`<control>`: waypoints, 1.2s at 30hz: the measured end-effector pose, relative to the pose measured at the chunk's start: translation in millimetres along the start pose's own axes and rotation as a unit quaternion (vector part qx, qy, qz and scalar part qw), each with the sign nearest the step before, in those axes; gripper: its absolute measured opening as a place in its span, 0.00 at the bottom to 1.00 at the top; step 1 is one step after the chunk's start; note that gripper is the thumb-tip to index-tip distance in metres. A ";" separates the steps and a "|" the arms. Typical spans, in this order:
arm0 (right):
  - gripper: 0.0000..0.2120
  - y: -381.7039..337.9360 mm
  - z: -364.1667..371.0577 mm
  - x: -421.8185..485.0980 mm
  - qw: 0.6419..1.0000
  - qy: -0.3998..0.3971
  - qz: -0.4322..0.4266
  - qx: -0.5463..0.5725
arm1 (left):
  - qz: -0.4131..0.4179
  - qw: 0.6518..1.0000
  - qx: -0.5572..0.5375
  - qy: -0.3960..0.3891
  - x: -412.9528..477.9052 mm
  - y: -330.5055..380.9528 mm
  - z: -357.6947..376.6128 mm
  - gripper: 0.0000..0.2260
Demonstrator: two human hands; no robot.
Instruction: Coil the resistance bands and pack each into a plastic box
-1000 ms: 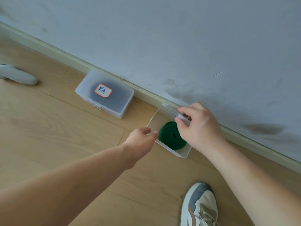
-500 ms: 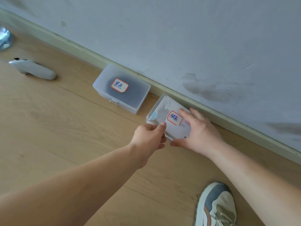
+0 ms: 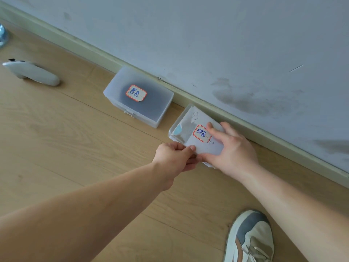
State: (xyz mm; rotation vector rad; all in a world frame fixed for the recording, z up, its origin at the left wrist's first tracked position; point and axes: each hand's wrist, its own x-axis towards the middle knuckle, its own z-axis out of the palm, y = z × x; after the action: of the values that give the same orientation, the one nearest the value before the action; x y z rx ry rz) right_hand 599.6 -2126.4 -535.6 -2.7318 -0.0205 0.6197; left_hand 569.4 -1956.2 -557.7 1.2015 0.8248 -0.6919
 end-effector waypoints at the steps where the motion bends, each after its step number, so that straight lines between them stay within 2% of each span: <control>1: 0.47 0.6 -0.3 -1.2 1.000 0.001 0.004 0.003 | 0.001 1.000 0.005 -0.009 0.0 -0.6 -1.4 0.09; 4: 0.44 4.4 1.2 -0.6 0.999 -0.001 0.011 0.041 | 0.002 0.999 0.034 -0.017 1.7 0.4 -5.4 0.11; 6: 0.41 5.9 4.4 -1.6 0.994 0.000 0.024 0.108 | -0.005 0.999 0.038 -0.022 2.8 1.4 -6.9 0.12; 9: 0.47 4.8 14.3 -11.2 0.981 0.069 0.076 0.167 | -0.012 1.000 0.005 -0.021 3.3 2.0 -5.2 0.12; 10: 0.49 4.1 17.1 -15.7 0.970 0.087 0.118 0.194 | -0.015 1.000 -0.006 -0.018 3.3 2.2 -3.1 0.11; 12: 0.52 0.0 20.7 -24.1 0.939 0.068 0.193 0.277 | -0.022 0.999 -0.023 -0.009 2.6 2.9 1.5 0.11; 14: 0.53 0.0 26.1 -25.8 0.914 0.038 0.212 0.343 | -0.027 0.999 -0.035 0.001 1.9 2.5 4.4 0.10; 18: 0.52 0.0 23.4 -14.7 0.913 0.036 0.204 0.353 | -0.013 1.000 -0.010 0.021 -0.1 1.7 3.1 0.11; 20: 0.48 -3.7 14.9 -9.3 0.914 0.046 0.194 0.352 | 0.006 0.999 0.013 0.047 0.9 4.3 0.2 0.11; 24: 0.25 -3.5 16.8 2.3 0.928 0.047 0.179 0.323 | 0.030 0.997 0.022 0.063 5.4 15.9 -6.1 0.11; 27: 0.27 -4.4 22.1 1.4 0.930 0.044 0.173 0.320 | 0.033 0.997 0.038 0.066 7.0 15.8 -7.1 0.12; 29: 0.22 -0.4 19.3 -0.1 0.930 0.034 0.168 0.324 | 0.032 0.995 0.050 0.075 6.8 14.4 -7.9 0.12; 31: 0.16 3.3 13.5 -1.6 0.912 0.038 0.182 0.365 | 0.028 0.994 0.068 0.081 5.2 13.3 -9.1 0.13; 33: 0.18 6.7 9.2 -3.3 0.896 0.064 0.217 0.383 | 0.030 0.993 0.087 0.079 1.0 11.7 -11.3 0.14; 36: 0.21 7.4 4.1 -3.5 0.891 0.093 0.248 0.369 | 0.032 0.993 0.097 0.066 -7.1 10.2 -15.1 0.12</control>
State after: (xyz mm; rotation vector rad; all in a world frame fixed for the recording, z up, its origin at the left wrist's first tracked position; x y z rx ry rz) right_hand 594.3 -2132.4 -540.0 -2.0160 0.8108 0.3697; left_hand 571.3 -1938.9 -548.6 1.4561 0.8393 -0.6559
